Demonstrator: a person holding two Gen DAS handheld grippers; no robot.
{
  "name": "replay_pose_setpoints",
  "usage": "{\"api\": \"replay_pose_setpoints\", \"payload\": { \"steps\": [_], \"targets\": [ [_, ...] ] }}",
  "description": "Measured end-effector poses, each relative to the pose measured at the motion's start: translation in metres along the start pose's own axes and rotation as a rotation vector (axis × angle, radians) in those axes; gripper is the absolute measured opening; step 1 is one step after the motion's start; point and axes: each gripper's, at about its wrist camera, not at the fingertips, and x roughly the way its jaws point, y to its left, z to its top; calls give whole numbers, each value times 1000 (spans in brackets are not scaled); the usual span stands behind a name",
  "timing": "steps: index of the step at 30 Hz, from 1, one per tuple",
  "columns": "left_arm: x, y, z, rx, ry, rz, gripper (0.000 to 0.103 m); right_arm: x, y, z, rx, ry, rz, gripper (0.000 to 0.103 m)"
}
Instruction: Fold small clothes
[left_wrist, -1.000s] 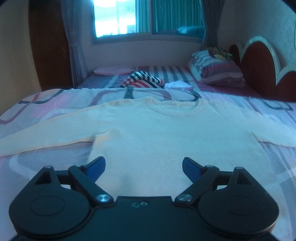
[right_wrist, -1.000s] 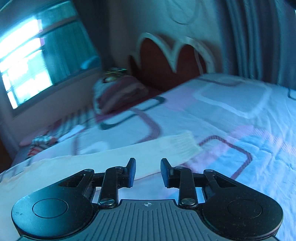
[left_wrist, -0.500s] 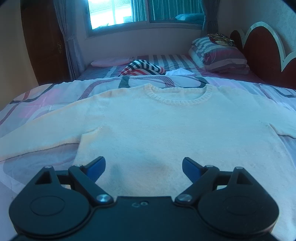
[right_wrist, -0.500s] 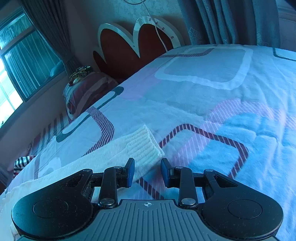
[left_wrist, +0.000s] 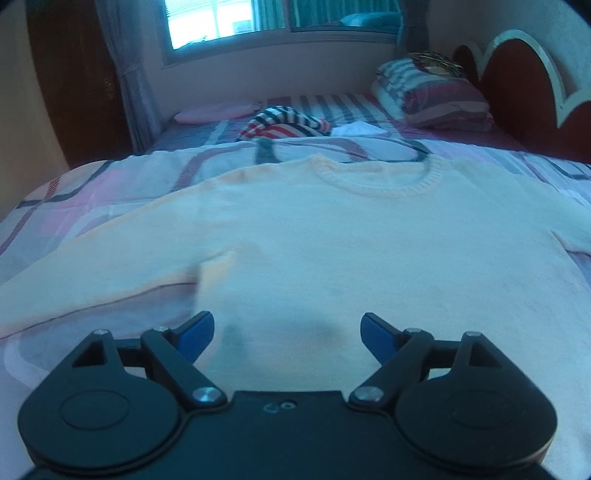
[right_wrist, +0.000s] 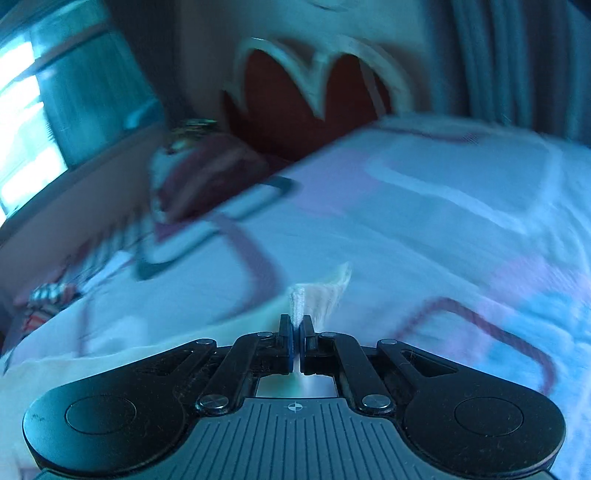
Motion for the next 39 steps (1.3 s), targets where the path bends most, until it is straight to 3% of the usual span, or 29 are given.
{"api": "replay_pose_setpoints", "payload": {
  "steps": [3, 12, 18, 25, 27, 29, 31, 33, 36, 37, 39],
  "targets": [
    [2, 14, 4, -34, 2, 5, 77, -7, 48, -9, -77, -5, 91, 2],
    [8, 28, 7, -59, 3, -19, 76, -20, 213, -71, -253, 50, 372, 2],
    [5, 50, 6, -80, -11, -10, 76, -32, 306, -121, -375, 84, 504, 2],
    [3, 75, 6, -135, -14, -5, 75, -32, 384, -185, -476, 152, 598, 2],
    [3, 77, 7, -151, -14, -6, 75, -31, 399, -203, -516, 169, 603, 2],
    [5, 77, 8, -166, -9, -16, 75, -24, 410, -218, -568, 210, 582, 12],
    [6, 74, 11, -183, -15, -42, 74, -34, 405, -219, -575, 150, 595, 49],
    [7, 63, 16, -187, -31, -83, 71, -46, 388, -213, -515, 75, 593, 62],
    [13, 35, 25, -184, -36, -155, 50, -56, 356, -194, -425, 7, 575, 58],
    [17, 25, 28, -185, -32, -182, 49, -55, 345, -188, -403, -6, 537, 41],
    [29, 6, 35, -210, -4, -244, 49, -52, 323, -173, -356, -1, 447, 26]
  ]
}}
